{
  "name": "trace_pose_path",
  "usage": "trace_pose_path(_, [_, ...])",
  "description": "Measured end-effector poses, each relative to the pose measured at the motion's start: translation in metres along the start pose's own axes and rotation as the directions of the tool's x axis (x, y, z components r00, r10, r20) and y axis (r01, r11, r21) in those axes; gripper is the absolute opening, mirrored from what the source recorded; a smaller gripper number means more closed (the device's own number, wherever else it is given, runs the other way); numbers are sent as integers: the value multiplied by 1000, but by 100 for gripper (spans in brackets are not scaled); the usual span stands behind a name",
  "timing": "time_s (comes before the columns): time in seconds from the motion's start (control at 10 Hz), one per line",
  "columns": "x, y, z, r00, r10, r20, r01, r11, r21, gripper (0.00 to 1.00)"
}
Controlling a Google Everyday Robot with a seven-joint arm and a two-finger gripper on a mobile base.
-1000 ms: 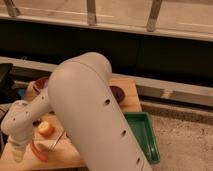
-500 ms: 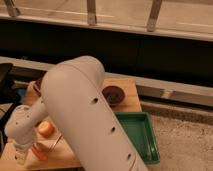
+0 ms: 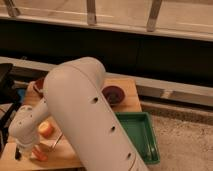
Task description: Place pepper in plastic cup
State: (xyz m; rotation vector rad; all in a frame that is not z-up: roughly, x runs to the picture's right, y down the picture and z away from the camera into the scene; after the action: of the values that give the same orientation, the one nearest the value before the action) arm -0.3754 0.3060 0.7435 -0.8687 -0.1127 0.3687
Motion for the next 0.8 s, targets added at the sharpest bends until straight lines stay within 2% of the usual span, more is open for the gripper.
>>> trace_pose_path(0.3, [-1, 1, 5, 1000, 1, -8, -1, 1000, 2, 4])
trace_pose_path(0.4, [-2, 0, 9, 1000, 3, -12, -3, 1000, 4, 0])
trace_pose_path(0.8, [-1, 1, 3, 1000, 0, -12, 0, 1000, 9, 0])
